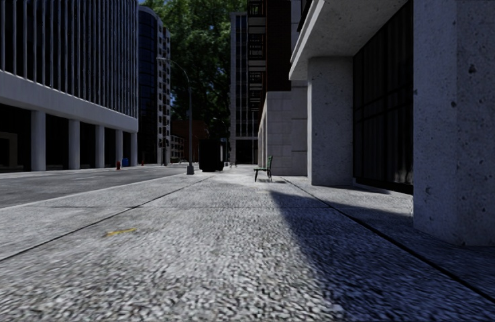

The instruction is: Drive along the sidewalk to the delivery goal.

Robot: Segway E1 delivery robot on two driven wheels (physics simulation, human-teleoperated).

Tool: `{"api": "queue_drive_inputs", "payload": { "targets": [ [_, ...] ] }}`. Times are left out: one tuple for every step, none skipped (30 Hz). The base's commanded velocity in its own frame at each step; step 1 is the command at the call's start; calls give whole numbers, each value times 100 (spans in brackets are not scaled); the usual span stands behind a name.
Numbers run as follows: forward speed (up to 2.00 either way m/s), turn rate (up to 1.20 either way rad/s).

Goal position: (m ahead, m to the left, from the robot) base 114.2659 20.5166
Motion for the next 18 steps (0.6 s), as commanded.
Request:
{"api": "queue_drive_inputs", "payload": {
  "targets": [
    [200,19],
    [200,19],
    [200,22],
    [200,24],
    [200,25],
    [200,25],
    [200,25],
    [200,25],
    [200,25],
    [200,25],
    [200,25],
    [200,25],
    [200,25],
    [200,25],
    [200,25],
    [200,25],
    [200,21],
    [200,13]
  ]
}}
